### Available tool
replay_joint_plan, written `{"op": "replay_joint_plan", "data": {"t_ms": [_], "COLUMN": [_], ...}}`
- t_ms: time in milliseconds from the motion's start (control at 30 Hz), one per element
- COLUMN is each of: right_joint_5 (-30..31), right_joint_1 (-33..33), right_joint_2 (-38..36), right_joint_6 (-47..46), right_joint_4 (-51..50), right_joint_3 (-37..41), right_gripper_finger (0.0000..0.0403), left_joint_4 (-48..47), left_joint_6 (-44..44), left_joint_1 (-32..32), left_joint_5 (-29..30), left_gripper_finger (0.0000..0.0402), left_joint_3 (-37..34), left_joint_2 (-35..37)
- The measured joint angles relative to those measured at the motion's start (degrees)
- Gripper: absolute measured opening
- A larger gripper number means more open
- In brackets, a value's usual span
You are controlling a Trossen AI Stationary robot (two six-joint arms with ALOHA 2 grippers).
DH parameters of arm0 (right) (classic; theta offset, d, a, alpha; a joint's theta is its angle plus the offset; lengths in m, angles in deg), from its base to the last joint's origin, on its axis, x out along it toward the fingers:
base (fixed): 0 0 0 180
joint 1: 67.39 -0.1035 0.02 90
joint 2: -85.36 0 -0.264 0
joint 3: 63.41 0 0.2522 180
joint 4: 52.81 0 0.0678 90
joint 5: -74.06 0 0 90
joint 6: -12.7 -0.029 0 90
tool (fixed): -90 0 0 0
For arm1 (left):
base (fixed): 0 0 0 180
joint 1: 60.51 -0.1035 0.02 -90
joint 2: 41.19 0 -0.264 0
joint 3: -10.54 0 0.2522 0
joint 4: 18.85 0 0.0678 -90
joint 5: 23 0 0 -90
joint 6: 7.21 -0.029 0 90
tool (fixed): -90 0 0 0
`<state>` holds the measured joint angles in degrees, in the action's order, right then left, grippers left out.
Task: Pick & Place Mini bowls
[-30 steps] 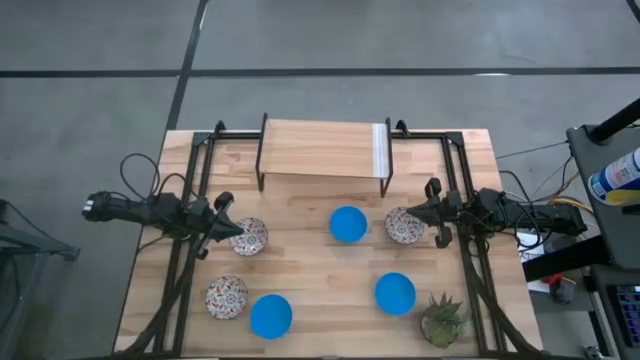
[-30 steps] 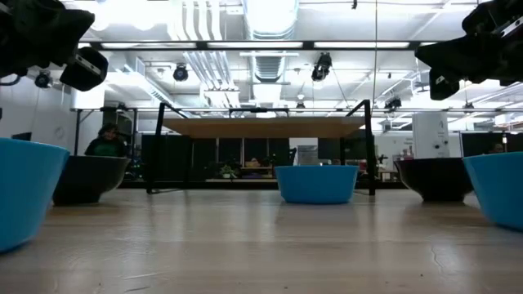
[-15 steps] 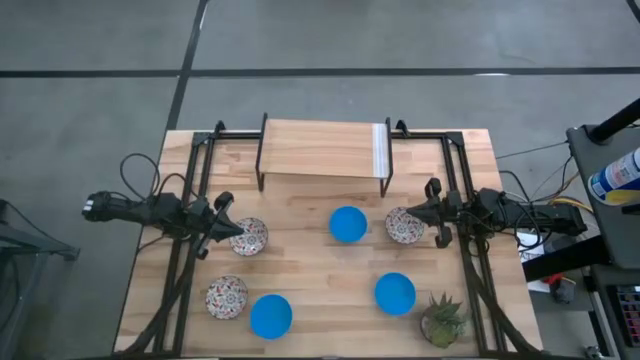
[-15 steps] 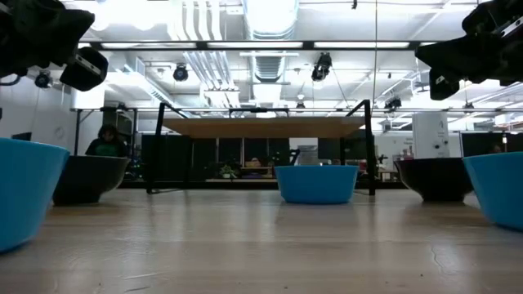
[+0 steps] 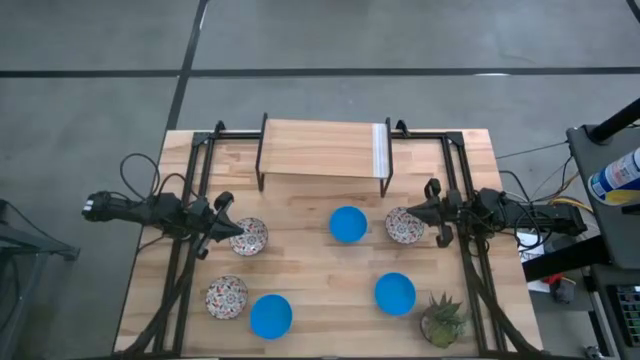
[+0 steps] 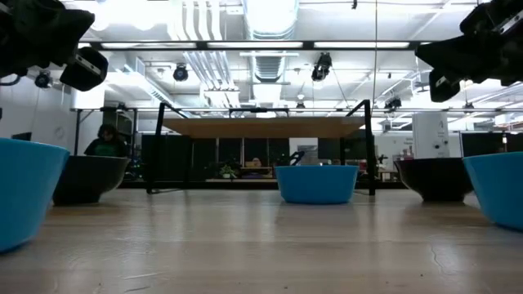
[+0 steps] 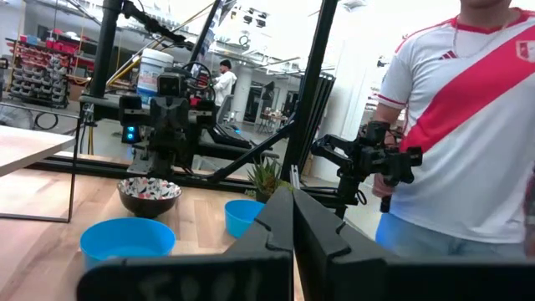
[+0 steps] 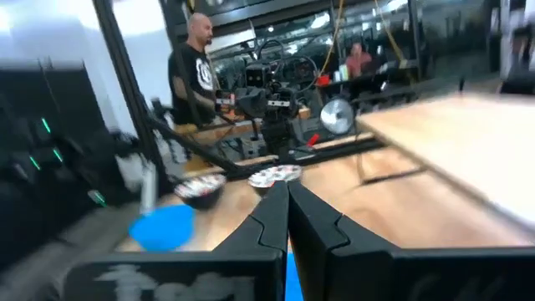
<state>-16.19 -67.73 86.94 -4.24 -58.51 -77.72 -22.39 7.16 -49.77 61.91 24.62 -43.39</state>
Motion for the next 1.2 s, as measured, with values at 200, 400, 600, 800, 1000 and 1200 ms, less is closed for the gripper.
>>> {"op": "replay_joint_plan", "data": {"t_ms": [200,400,600,800,1000,1200], "right_joint_5": [5.4,15.9,16.9,13.3,11.7,8.1], "right_joint_1": [0.0,0.0,0.0,-0.2,-0.9,-0.9], "right_joint_2": [0.0,0.2,0.9,1.2,6.8,16.6], "right_joint_6": [-17.1,-43.1,-56.9,-68.8,-73.8,-75.9], "right_joint_4": [0.1,-3.4,-4.5,-2.8,-17.0,-46.2], "right_joint_3": [0.0,0.0,0.0,-0.3,-8.7,-23.1], "right_gripper_finger": [0.0008,0.0008,0.0008,0.0008,0.0008,0.0008], "left_joint_4": [0.0,0.0,0.0,0.0,0.0,0.0], "left_joint_6": [0.0,0.0,0.0,0.0,0.0,0.0], "left_joint_1": [0.0,0.0,0.0,0.0,0.0,0.0], "left_joint_5": [0.0,0.0,0.0,0.0,0.0,0.0], "left_gripper_finger": [0.0000,0.0000,0.0000,0.0000,0.0000,0.0000], "left_joint_3": [0.0,0.0,0.0,0.0,0.0,0.0], "left_joint_2": [0.0,0.0,0.0,0.0,0.0,0.0]}}
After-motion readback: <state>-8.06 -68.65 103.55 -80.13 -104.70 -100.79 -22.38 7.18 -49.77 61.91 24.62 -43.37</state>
